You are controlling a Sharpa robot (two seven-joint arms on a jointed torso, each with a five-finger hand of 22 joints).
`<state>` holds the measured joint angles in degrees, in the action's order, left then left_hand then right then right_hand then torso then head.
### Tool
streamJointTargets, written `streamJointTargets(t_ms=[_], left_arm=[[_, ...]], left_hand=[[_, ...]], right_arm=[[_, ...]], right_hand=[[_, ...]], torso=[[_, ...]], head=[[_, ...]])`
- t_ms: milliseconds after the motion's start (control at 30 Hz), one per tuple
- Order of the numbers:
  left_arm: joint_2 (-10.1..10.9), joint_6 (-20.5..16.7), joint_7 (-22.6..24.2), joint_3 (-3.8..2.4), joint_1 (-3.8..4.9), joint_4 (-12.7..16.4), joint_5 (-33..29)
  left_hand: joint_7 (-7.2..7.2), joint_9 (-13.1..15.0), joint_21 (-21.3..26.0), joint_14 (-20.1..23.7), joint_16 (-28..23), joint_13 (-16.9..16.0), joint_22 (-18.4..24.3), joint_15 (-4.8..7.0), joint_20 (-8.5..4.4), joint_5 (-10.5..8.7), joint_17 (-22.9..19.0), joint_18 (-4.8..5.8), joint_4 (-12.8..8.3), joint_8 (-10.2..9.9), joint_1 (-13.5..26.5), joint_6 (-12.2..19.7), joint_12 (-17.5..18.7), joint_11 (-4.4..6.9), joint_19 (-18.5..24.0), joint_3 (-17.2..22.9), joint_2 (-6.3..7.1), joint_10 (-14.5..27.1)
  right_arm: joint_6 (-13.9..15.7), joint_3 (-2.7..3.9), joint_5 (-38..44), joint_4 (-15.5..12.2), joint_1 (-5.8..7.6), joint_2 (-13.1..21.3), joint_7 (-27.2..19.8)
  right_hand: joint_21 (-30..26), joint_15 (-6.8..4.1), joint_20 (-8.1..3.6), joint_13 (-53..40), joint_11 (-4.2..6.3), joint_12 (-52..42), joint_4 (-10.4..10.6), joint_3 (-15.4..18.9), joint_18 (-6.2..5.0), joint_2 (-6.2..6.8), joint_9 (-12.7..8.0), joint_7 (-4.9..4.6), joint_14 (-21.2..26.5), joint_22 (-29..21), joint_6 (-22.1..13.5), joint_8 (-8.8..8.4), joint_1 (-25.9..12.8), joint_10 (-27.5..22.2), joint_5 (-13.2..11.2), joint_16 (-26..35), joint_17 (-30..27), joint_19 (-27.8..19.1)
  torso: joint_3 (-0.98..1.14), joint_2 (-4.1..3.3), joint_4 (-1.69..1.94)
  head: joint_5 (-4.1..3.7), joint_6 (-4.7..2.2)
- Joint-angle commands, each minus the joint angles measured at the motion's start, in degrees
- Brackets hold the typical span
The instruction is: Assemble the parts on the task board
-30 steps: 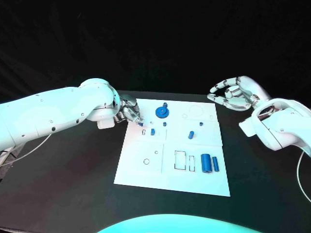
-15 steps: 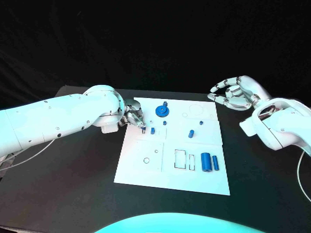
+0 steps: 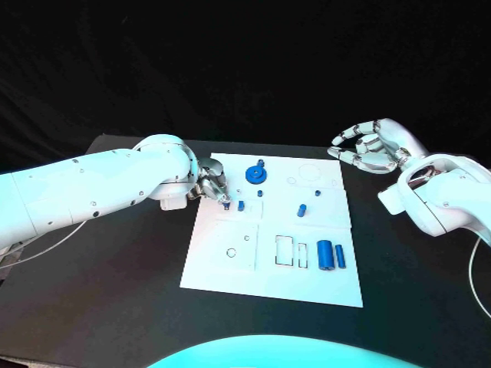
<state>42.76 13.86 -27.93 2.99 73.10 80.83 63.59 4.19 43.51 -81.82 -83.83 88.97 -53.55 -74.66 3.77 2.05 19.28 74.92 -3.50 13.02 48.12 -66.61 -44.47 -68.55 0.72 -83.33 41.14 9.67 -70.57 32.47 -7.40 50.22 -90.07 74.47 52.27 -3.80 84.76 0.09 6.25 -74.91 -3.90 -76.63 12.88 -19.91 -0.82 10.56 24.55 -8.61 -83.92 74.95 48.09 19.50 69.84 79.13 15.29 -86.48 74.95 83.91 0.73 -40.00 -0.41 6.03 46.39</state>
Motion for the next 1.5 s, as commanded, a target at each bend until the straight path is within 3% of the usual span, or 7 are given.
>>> streamJointTargets(t_ms=[33,1000,1500], left_arm=[[-0.1,2.2,-0.1,-0.01,-0.02,0.1,0.6],[-0.4,2.7,-0.6,0.17,-0.23,-0.6,1.7],[-0.2,-0.5,-0.5,0.15,-0.55,0.0,0.9]], left_hand=[[-0.48,0.6,-0.2,-5.6,-0.1,-0.1,0.0,0.39,-0.23,0.4,13.1,0.21,-9.4,0.2,0.6,-0.3,-0.3,-0.06,-0.2,9.7,-0.22,-0.3],[-0.54,0.8,-0.2,-5.6,-0.2,-0.1,0.0,0.45,-0.28,0.46,13.0,0.2,-9.7,0.5,0.9,-0.3,-0.4,0.0,-0.1,10.5,0.0,-0.4],[-0.65,1.0,-0.4,-5.6,-0.2,-0.9,-0.3,0.55,-0.36,0.6,13.0,0.26,-10.0,0.9,1.4,-0.5,-0.9,0.11,-0.3,11.3,0.24,-1.1]], right_arm=[[-0.8,0.02,0.2,0.0,-0.04,0.0,-0.3],[-0.8,0.02,0.1,-0.1,-0.05,0.1,-0.4],[-0.8,0.02,0.1,-0.1,-0.06,0.1,-0.4]], right_hand=[[-0.3,-0.43,-0.48,-0.9,0.09,0.1,0.3,-0.1,-0.67,-0.3,0.1,0.01,-3.9,11.5,-0.3,0.26,-0.2,-0.2,0.3,0.3,5.2,2.7],[-0.3,-0.43,-0.48,-0.9,0.09,0.1,0.3,-0.1,-0.67,-0.3,0.1,0.01,-3.9,11.5,-0.3,0.26,-0.2,-0.2,0.3,0.3,5.2,2.7],[-0.3,-0.44,-0.5,-0.9,0.1,0.1,0.5,0.1,-0.68,-0.35,0.1,0.01,-3.9,11.5,-0.4,0.38,-0.3,-0.2,0.5,0.3,5.3,2.7]], torso=[[0.01,0.03,0.01],[-0.01,0.01,0.01],[0.01,0.0,-0.05]], head=[[0.0,0.07],[-0.1,0.16],[-0.06,0.2]])
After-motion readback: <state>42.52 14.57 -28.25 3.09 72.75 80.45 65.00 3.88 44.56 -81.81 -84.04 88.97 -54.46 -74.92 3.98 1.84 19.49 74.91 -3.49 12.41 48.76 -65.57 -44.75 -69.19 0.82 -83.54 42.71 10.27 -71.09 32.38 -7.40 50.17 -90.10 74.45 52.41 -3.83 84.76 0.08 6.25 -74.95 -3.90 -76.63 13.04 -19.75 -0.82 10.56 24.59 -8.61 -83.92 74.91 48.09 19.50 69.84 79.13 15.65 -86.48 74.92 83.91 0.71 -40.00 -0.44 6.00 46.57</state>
